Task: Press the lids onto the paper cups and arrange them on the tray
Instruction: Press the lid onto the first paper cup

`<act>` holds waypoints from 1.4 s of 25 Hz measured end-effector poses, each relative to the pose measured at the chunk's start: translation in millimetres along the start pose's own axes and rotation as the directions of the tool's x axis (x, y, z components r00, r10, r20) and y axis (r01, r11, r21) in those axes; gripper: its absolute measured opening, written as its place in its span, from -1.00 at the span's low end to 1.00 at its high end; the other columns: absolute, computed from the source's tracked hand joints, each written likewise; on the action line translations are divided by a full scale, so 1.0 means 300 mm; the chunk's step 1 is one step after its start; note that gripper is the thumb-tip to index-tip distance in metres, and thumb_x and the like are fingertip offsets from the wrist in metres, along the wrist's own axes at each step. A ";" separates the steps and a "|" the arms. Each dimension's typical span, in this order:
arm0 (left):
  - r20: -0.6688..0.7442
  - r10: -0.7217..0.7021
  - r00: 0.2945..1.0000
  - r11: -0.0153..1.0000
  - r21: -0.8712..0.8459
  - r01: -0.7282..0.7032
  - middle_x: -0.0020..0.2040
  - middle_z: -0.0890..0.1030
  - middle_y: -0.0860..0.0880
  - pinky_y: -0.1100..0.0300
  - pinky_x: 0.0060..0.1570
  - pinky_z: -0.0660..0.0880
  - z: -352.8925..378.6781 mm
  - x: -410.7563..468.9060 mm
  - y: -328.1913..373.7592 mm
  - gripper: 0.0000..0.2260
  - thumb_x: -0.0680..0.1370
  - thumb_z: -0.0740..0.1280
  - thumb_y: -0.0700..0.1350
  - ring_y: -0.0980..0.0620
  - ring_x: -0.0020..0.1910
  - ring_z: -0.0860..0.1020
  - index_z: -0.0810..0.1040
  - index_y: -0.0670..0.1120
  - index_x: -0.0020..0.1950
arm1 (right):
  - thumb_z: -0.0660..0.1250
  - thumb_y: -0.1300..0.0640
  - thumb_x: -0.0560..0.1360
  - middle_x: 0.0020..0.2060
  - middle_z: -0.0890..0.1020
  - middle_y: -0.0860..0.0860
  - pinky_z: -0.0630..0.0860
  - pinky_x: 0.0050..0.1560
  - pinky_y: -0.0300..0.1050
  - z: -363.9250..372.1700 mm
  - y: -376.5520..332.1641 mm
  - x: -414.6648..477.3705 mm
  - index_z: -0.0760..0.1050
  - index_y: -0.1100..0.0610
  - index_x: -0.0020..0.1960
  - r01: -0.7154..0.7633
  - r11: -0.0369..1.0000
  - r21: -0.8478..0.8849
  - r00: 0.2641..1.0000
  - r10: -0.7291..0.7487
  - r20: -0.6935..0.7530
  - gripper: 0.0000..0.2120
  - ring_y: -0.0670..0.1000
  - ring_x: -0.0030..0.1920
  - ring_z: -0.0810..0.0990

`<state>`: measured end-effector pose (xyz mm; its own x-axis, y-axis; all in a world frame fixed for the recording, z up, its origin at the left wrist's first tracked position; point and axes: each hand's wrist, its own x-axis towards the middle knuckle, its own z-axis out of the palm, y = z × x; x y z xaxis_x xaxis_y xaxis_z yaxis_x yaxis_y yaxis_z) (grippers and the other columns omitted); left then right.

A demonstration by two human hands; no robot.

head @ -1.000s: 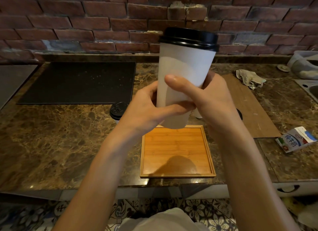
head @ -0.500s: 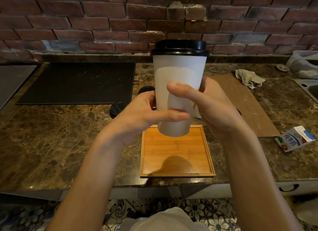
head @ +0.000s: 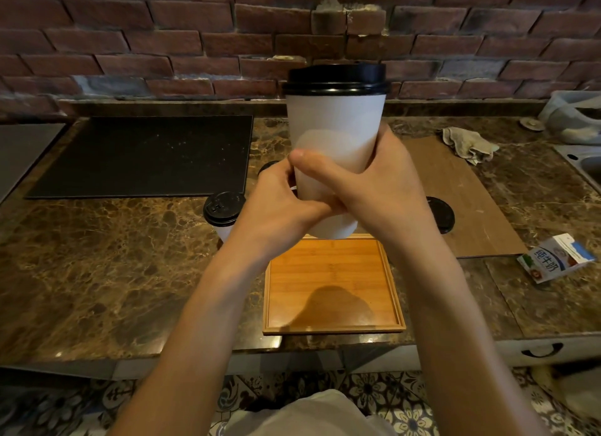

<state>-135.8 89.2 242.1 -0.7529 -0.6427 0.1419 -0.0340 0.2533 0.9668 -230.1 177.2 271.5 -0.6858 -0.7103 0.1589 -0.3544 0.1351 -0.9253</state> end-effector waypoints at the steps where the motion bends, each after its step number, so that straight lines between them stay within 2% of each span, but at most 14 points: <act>1: -0.014 0.003 1.000 1.000 0.011 -0.002 -0.20 0.58 0.16 0.53 -0.36 0.44 0.006 0.001 -0.001 -0.66 0.33 0.52 -0.23 0.40 -0.23 0.58 0.46 0.12 -0.13 | 0.53 -0.19 0.29 0.09 0.53 -0.08 0.62 0.02 -0.05 0.003 0.002 0.000 0.35 0.02 0.27 0.002 1.000 -0.023 1.000 -0.002 -0.013 -0.33 -0.08 0.09 0.56; 3: -0.028 -0.002 1.000 1.000 0.024 0.003 -0.19 0.56 0.16 0.55 -0.39 0.42 0.010 0.003 -0.005 -0.64 0.33 0.51 -0.25 0.44 -0.25 0.56 0.44 0.12 -0.13 | 0.52 -0.21 0.30 0.10 0.53 -0.08 0.62 0.05 -0.02 0.009 0.007 -0.001 0.35 0.02 0.28 0.005 0.999 -0.049 1.000 -0.007 -0.028 -0.32 -0.06 0.11 0.55; 7: 0.013 -0.010 1.000 1.000 0.003 0.010 -0.17 0.60 0.17 0.51 -0.34 0.47 0.002 0.003 -0.010 -0.62 0.32 0.53 -0.22 0.36 -0.20 0.59 0.45 0.12 -0.05 | 0.54 -0.19 0.30 0.08 0.57 -0.09 0.64 -0.01 -0.07 0.005 0.013 0.001 0.41 0.03 0.28 0.012 1.000 -0.004 0.999 -0.012 -0.040 -0.34 -0.10 0.06 0.59; 9: 0.032 -0.002 1.000 1.000 -0.014 0.002 -0.25 0.64 0.22 0.51 -0.34 0.47 -0.009 0.002 -0.008 -0.62 0.30 0.54 -0.22 0.36 -0.20 0.60 0.45 0.10 -0.06 | 0.55 -0.19 0.29 0.07 0.58 -0.10 0.64 -0.01 -0.07 0.001 0.013 0.001 0.43 0.03 0.26 0.027 0.999 0.027 0.999 -0.026 -0.021 -0.35 -0.10 0.05 0.59; 12: 0.067 0.013 0.998 0.999 -0.040 -0.011 -0.22 0.62 0.34 0.51 -0.31 0.47 -0.027 0.000 0.005 -0.60 0.25 0.56 -0.10 0.35 -0.15 0.60 0.47 0.12 -0.04 | 0.55 -0.18 0.28 0.07 0.58 -0.11 0.65 -0.02 -0.09 -0.008 0.012 0.006 0.42 0.02 0.27 0.055 0.997 0.060 0.998 -0.056 0.011 -0.34 -0.10 0.06 0.60; 14: 0.106 0.006 0.994 0.997 -0.080 0.003 -0.17 0.63 0.30 0.49 -0.28 0.49 -0.038 -0.003 0.009 -0.58 0.22 0.55 0.01 0.31 -0.10 0.61 0.49 0.12 0.01 | 0.56 -0.15 0.27 0.08 0.58 -0.09 0.66 -0.02 -0.09 -0.009 0.015 0.012 0.42 0.03 0.29 0.049 0.995 0.088 0.997 -0.054 0.050 -0.32 -0.09 0.07 0.60; 19: 0.224 0.006 0.975 0.988 -0.152 0.029 -0.11 0.67 0.20 0.46 -0.26 0.51 -0.059 -0.006 0.006 -0.63 0.28 0.56 -0.09 0.26 -0.06 0.62 0.55 0.08 0.03 | 0.49 -0.09 0.25 0.07 0.61 -0.04 0.63 -0.07 -0.20 -0.016 0.026 0.018 0.44 0.04 0.29 -0.031 0.969 0.246 0.984 -0.013 0.175 -0.35 -0.07 0.06 0.63; 24: 0.272 -0.032 0.962 0.974 -0.207 0.091 -0.01 0.68 0.08 0.38 -0.16 0.53 -0.073 -0.006 -0.011 -0.63 0.23 0.52 0.04 0.13 0.01 0.64 0.61 0.13 0.02 | 0.45 -0.01 0.30 0.06 0.64 0.03 0.61 -0.02 -0.14 -0.029 0.042 0.024 0.47 0.09 0.25 -0.096 0.939 0.330 0.962 0.003 0.272 -0.45 0.00 0.07 0.65; 29: 0.235 -0.001 0.972 0.979 -0.198 0.049 -0.07 0.69 0.08 0.40 -0.21 0.52 -0.061 -0.012 -0.013 -0.60 0.24 0.51 0.00 0.15 -0.04 0.64 0.59 0.04 0.05 | 0.46 -0.01 0.31 0.01 0.65 0.00 0.58 -0.11 -0.24 -0.031 0.031 0.021 0.49 0.09 0.23 -0.065 0.951 0.302 0.957 -0.027 0.290 -0.48 -0.05 0.01 0.66; 32: 0.176 0.018 0.984 0.983 -0.183 0.015 -0.04 0.67 0.09 0.38 -0.20 0.53 -0.055 -0.013 -0.012 -0.56 0.23 0.52 0.02 0.14 -0.02 0.63 0.57 0.05 0.08 | 0.50 -0.05 0.27 -0.02 0.63 -0.08 0.60 -0.16 -0.26 -0.028 0.016 0.021 0.48 0.03 0.22 -0.028 0.966 0.255 0.967 -0.039 0.251 -0.45 -0.12 -0.01 0.65; 35: 0.109 0.038 0.993 0.988 -0.154 -0.021 -0.06 0.67 0.15 0.40 -0.20 0.53 -0.050 -0.011 -0.006 -0.53 0.19 0.58 -0.03 0.17 -0.03 0.64 0.55 0.09 0.06 | 0.54 -0.08 0.27 0.02 0.60 -0.10 0.64 -0.12 -0.21 -0.022 0.007 0.020 0.43 0.03 0.27 0.016 0.982 0.189 0.981 -0.052 0.185 -0.37 -0.11 0.01 0.63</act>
<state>-123.4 80.2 243.1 -0.8205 -0.5503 0.1545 0.0831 0.1526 0.9848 -239.2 177.8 272.7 -0.5372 -0.8318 0.1400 -0.2387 -0.0093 -0.9710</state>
